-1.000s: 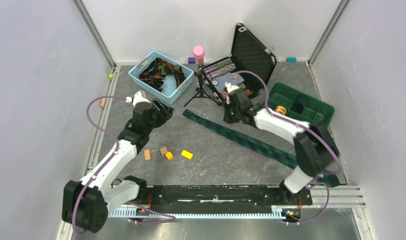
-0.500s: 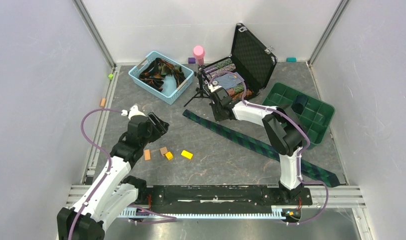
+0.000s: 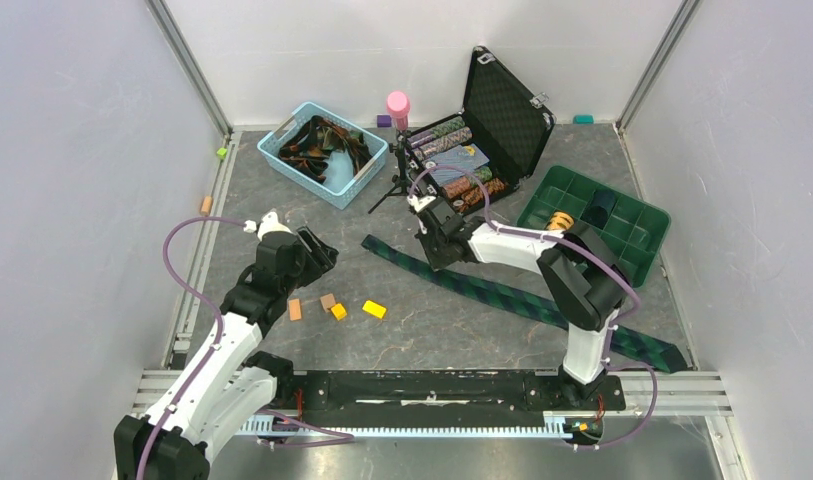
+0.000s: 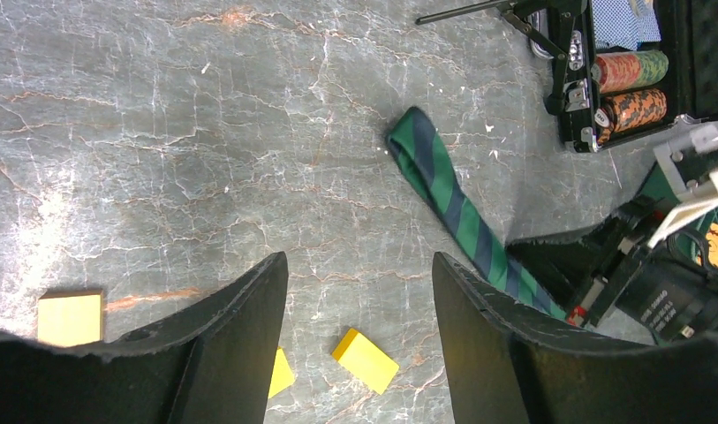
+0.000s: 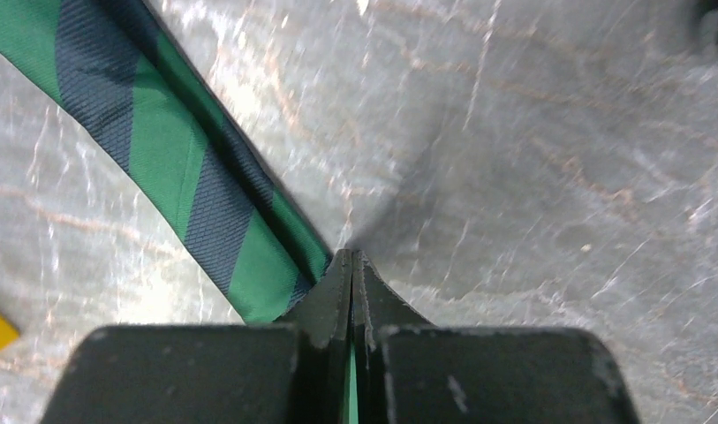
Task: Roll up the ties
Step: Flatten out the tie at the center of the board.
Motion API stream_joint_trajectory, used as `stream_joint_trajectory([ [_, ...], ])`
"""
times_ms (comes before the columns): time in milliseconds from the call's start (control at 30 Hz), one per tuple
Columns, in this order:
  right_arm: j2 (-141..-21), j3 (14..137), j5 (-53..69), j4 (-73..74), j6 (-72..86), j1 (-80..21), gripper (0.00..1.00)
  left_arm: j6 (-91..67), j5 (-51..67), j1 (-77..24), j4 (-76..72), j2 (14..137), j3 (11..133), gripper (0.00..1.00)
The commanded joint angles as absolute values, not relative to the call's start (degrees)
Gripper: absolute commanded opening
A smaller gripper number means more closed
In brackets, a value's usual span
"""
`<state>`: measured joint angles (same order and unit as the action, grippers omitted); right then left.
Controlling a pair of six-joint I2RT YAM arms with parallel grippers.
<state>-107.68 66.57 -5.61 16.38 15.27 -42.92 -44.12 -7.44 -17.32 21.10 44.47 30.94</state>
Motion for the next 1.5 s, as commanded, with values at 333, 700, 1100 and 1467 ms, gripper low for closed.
stream_joint_trajectory([
  [333, -99.17, 57.64, 1.49, 22.03, 18.41, -46.82, 0.00, -40.92, -6.81, -16.96, 20.62, 44.27, 32.08, 0.67],
  [700, -96.82, 60.87, -7.31, 22.53, 17.70, -39.07, 0.00, -44.45, -5.18, -30.40, 17.43, 36.10, 27.66, 0.42],
  [1100, -92.86, 51.28, -4.82, 22.33, 15.64, -33.24, 0.00, -49.25, -27.79, -67.15, 0.48, 66.67, 33.96, 0.03],
  [1467, -89.77, 46.54, -1.73, 21.51, 15.66, -33.16, 0.00, -50.02, -21.89, -71.44, -3.23, 87.44, 44.06, 0.02],
])
